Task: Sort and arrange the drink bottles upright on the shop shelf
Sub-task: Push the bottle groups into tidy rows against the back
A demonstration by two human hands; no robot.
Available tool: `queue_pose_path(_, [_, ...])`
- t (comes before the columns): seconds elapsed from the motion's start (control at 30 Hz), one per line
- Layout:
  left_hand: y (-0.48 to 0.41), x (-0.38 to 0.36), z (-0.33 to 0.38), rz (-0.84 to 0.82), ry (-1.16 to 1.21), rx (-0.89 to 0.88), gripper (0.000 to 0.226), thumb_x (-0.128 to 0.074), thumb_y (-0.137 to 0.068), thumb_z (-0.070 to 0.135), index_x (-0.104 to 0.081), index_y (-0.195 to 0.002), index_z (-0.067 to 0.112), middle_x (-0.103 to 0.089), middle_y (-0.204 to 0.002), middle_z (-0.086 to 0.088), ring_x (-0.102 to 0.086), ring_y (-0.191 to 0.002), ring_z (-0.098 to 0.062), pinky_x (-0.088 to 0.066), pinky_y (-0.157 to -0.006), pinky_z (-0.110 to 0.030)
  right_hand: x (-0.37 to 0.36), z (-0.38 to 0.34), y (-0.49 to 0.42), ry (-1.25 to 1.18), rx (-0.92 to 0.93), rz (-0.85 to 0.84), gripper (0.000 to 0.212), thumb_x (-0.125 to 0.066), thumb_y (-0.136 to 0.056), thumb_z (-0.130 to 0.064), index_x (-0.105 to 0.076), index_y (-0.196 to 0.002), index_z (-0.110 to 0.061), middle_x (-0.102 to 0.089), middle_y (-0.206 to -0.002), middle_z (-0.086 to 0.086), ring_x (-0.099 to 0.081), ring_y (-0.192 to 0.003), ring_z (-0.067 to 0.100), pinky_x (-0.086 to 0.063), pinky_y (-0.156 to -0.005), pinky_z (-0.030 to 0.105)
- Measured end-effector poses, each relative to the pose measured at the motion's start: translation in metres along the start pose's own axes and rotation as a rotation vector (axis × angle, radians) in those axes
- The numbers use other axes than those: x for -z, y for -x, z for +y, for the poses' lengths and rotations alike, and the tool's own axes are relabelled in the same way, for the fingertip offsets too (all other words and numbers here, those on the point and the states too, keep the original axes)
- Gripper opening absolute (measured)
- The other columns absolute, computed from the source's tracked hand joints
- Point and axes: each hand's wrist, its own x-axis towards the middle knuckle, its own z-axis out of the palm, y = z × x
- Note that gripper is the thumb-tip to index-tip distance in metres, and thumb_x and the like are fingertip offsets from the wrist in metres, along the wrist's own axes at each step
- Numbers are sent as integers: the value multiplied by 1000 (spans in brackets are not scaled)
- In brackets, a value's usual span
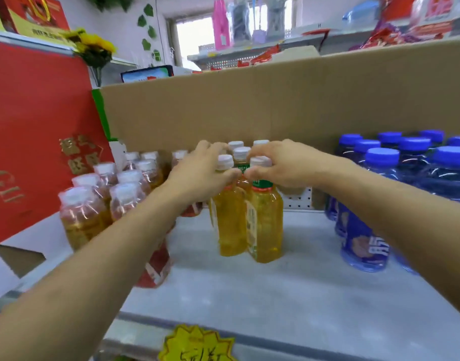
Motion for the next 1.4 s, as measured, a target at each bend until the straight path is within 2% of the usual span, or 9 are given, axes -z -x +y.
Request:
queue_pose_path(0.17, [-28, 8, -10, -179, -72, -114, 51, -56, -98, 48, -45, -142, 26, -58, -135, -5, -54, -116, -23, -35, -80, -30, 11, 22, -15, 74, -108, -109, 46, -59, -89, -59, -51, -131, -40, -61, -127, -4, -60, -100, 18, -49, -73, 32])
queue_pose_path(0.3, [-38, 20, -21, -281, -98, -52, 41, -61, -93, 49, -51, -130, 32, -62, -117, 1, -61, -88, -13, -45, -65, -28, 24, 45, -24, 94, -125, -241, 22, -57, -94, -49, -46, -113, -46, -53, -119, -13, -54, -99, 12, -43, -69, 28])
queue_pose_path(0.4, [-42, 22, -27, -304, -134, -35, 39, -63, -93, 49, -52, -127, 34, -60, -111, 4, -61, -91, -16, -50, -70, -32, 25, 58, -41, 164, -141, -274, 26, -58, -97, -38, -47, -120, -43, -45, -113, -14, -49, -95, 10, -38, -64, 24])
queue_pose_path(0.6, [-48, 19, -29, -326, -100, -27, 34, -64, -91, 51, -52, -121, 39, -56, -100, 10, -54, -80, -5, -40, -57, -24, 16, 78, -66, 174, -217, -265, 36, -61, -96, -22, -48, -128, -33, -52, -119, -5, -57, -101, 18, -54, -83, 36])
queue_pose_path(0.77, [-48, 21, -35, -346, -44, -2, 40, -64, -90, 53, -51, -125, 40, -59, -121, 6, -61, -91, -13, -45, -62, -26, 8, 77, -83, 92, -276, -231, 39, -58, -97, -12, -47, -132, -24, -52, -118, 5, -57, -102, 25, -50, -60, 25])
queue_pose_path(0.93, [-43, 21, -38, -355, -14, 22, 46, -65, -89, 54, -49, -130, 42, -59, -124, 5, -59, -105, -19, -53, -85, -37, 0, 75, -85, 100, -316, -168, 43, -56, -98, -15, -44, -139, -22, -52, -127, 9, -56, -106, 27, -49, -73, 30])
queue_pose_path(1.1, [-42, 27, -39, -389, -4, 16, 41, -66, -89, 51, -52, -125, 38, -64, -118, 5, -63, -100, -17, -55, -90, -41, -2, 44, -76, 169, -88, 287, 38, -42, -101, -46, -50, -132, -25, -54, -124, 8, -56, -103, 22, -47, -71, 33])
queue_pose_path(1.27, [-43, 38, -41, -435, 12, 52, 34, -72, -87, 46, -59, -118, 37, -68, -105, 6, -69, -90, -17, -57, -89, -44, -22, 6, -76, 55, 35, -98, 52, -54, -94, -55, -42, -140, -34, -62, -120, -2, -57, -92, 14, -48, -66, 29])
queue_pose_path(1.4, [-40, 40, -48, -438, 66, 65, 32, -73, -87, 43, -61, -117, 38, -70, -109, 7, -71, -93, -17, -56, -92, -44, -15, 22, -69, -124, -35, -132, 48, -64, -92, -41, -44, -135, -36, -57, -118, -6, -59, -98, 15, -46, -65, 25])
